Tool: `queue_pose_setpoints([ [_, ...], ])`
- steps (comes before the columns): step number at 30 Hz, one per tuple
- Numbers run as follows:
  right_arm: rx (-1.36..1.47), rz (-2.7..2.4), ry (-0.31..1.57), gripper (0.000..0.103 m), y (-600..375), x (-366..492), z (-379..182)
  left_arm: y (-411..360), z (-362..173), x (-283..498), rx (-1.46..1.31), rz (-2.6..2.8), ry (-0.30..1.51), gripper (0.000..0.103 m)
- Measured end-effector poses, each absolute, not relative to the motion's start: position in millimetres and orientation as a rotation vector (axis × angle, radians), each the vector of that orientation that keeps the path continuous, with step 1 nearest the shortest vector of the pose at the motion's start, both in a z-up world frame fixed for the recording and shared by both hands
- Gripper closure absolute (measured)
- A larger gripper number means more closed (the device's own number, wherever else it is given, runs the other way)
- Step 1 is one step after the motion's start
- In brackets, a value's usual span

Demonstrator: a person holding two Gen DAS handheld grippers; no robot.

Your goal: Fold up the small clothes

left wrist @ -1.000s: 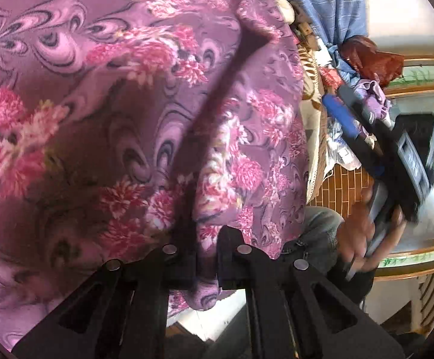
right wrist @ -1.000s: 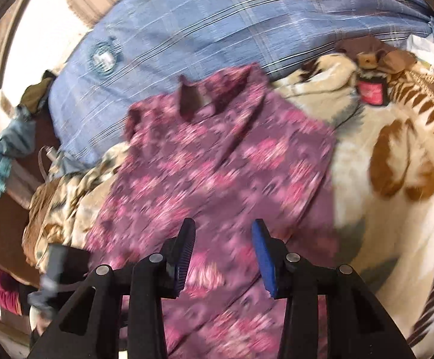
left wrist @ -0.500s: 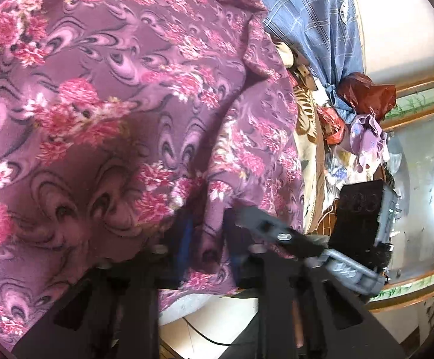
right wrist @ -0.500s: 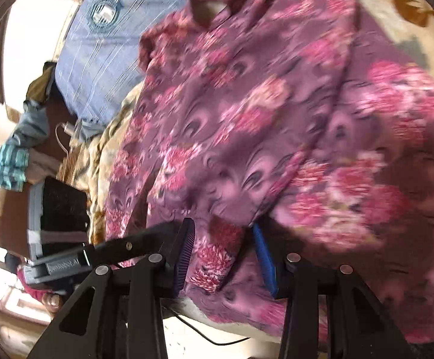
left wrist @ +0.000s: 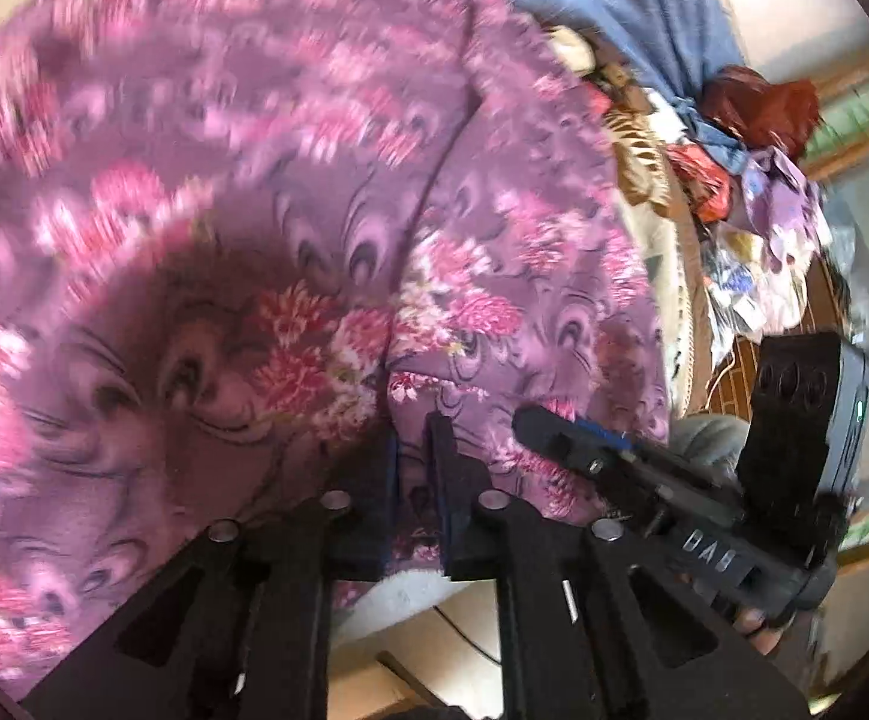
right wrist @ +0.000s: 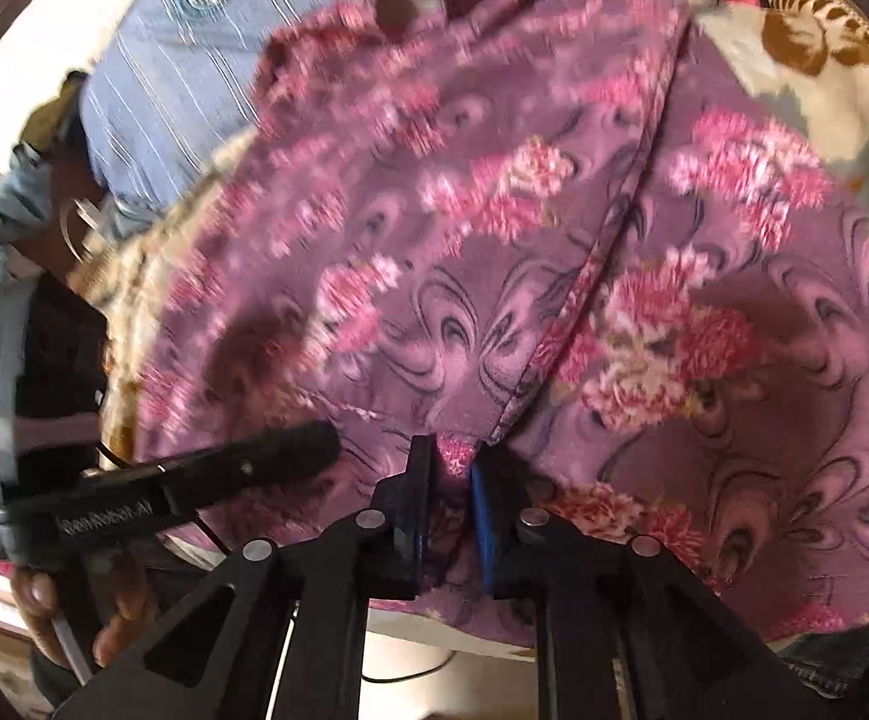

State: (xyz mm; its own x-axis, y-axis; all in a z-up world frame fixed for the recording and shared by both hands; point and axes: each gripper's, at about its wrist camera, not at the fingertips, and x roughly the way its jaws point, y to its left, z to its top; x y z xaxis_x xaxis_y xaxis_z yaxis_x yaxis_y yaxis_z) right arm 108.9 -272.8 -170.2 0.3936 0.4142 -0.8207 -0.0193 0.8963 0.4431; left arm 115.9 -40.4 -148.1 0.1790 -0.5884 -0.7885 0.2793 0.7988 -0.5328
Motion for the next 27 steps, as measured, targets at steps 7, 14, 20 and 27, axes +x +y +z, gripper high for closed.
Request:
queue_pose_setpoints([
  [7,0.364,0.324,0.917,0.046,-280.7,88.2,-89.9,53.0,-75.9,115.8,-0.512,-0.477,0.915,0.049],
  [14,0.363,0.500,0.760,0.037,-234.1,117.8,-38.2,152.1,-90.4,129.4,-0.647,-0.039,0.873,0.049],
  [20,0.363,0.656,0.770,0.035,-171.4,155.7,-32.0,198.5,-141.4,132.6,-0.845,0.055,0.945,0.049],
  [27,0.325,0.716,0.943,0.035,-120.7,187.4,-64.7,203.4,-164.1,139.9,-0.932,0.083,0.959,0.052],
])
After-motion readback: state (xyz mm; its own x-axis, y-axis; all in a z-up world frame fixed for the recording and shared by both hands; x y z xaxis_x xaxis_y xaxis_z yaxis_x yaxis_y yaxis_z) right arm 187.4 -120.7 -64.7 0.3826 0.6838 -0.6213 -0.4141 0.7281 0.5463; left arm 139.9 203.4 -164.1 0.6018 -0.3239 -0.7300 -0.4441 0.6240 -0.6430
